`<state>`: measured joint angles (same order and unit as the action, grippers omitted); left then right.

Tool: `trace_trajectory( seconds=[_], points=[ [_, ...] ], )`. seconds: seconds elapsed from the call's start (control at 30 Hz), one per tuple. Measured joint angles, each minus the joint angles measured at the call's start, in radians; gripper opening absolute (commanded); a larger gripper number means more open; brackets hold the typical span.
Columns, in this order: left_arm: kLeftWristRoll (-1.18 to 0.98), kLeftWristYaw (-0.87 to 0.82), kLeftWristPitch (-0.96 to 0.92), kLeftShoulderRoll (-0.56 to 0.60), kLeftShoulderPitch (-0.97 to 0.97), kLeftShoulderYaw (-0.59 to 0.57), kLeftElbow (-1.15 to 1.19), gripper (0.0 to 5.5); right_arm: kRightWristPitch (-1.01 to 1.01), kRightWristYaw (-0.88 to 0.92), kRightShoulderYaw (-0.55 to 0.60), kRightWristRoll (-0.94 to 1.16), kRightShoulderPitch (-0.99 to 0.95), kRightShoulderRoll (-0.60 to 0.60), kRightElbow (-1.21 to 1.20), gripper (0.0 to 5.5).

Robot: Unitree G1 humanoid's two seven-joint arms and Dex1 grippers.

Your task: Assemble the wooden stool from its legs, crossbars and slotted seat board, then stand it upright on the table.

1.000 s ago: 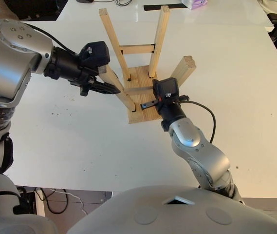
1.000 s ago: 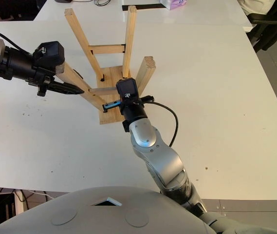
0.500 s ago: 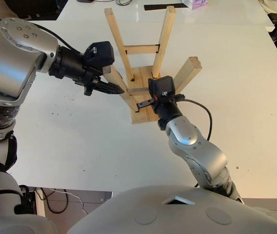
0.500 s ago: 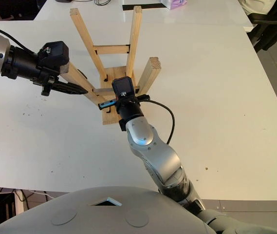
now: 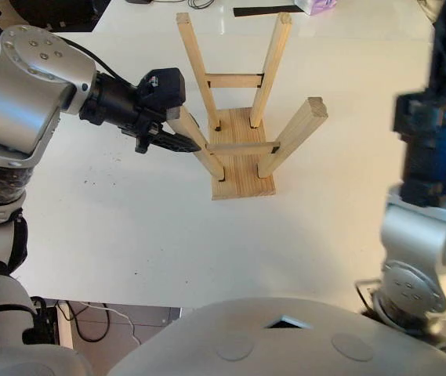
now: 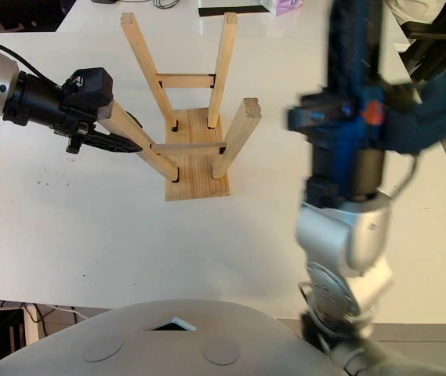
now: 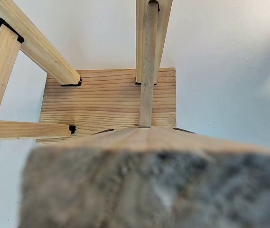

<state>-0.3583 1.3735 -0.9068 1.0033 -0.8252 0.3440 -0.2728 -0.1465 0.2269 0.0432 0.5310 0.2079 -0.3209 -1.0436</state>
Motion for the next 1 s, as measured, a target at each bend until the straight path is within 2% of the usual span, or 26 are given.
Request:
trace_trajectory(
  seconds=[0.07, 0.1, 0.13, 0.23, 0.37, 0.4, 0.5, 0.57, 0.7, 0.77, 0.8, 0.87, 0.93, 1.0],
  points=[
    [-0.003, -0.002, -0.012, 0.000, 0.000, -0.002, -0.003, 2.04, 0.027, 0.002, 0.062, 0.010, 0.185, -0.059, 0.000, 0.00],
    [-0.009, -0.009, -0.030, 0.001, 0.001, -0.005, -0.007, 2.04, 0.016, 0.026, 0.044, -0.002, 0.301, -0.114, 0.000, 0.00],
    [-0.010, -0.014, -0.043, 0.004, 0.004, -0.007, -0.010, 2.04, -0.050, 0.051, -0.034, -0.022, 0.305, -0.128, 0.002, 0.00],
    [-0.011, -0.025, -0.054, -0.007, 0.001, -0.007, -0.020, 2.04, -0.223, 0.086, -0.265, -0.048, 0.110, -0.034, 0.013, 0.00],
    [-0.013, -0.035, -0.057, -0.032, -0.002, -0.007, -0.026, 2.04, -0.414, 0.094, -0.444, -0.071, -0.172, 0.089, 0.028, 0.00],
    [-0.016, -0.034, -0.051, -0.034, -0.002, -0.006, -0.025, 2.04, -0.426, 0.091, -0.443, -0.065, -0.184, 0.088, 0.020, 0.00],
    [-0.015, -0.028, -0.032, -0.032, 0.001, -0.005, -0.019, 2.04, -0.370, 0.077, -0.323, -0.038, -0.065, -0.012, 0.004, 0.00],
    [-0.015, -0.031, -0.019, -0.031, 0.005, -0.007, -0.015, 2.04, -0.213, 0.015, -0.198, -0.001, 0.099, -0.141, 0.001, 0.00],
    [-0.016, -0.035, -0.009, -0.029, 0.012, -0.010, -0.008, 2.04, 0.085, -0.082, -0.068, 0.084, 0.266, -0.285, 0.001, 0.00],
    [-0.016, -0.035, 0.001, -0.029, 0.021, -0.018, -0.008, 2.04, 0.142, -0.035, 0.081, 0.162, 0.303, -0.315, -0.002, 0.00],
    [-0.016, -0.035, 0.003, -0.029, 0.023, -0.019, -0.008, 2.04, 0.112, 0.000, 0.114, 0.177, 0.305, -0.314, -0.004, 0.00],
    [-0.016, -0.035, 0.005, -0.027, 0.027, -0.023, -0.009, 2.04, -0.018, 0.085, 0.107, 0.177, 0.266, -0.304, 0.010, 0.00],
    [-0.016, -0.032, 0.016, -0.025, 0.029, -0.023, -0.008, 2.04, -0.151, 0.164, 0.038, 0.159, 0.151, -0.267, 0.076, 0.00],
    [-0.013, -0.027, 0.032, -0.028, 0.027, -0.020, -0.002, 2.04, -0.242, 0.201, -0.061, 0.134, 0.014, -0.181, 0.145, 0.00]
  ],
)
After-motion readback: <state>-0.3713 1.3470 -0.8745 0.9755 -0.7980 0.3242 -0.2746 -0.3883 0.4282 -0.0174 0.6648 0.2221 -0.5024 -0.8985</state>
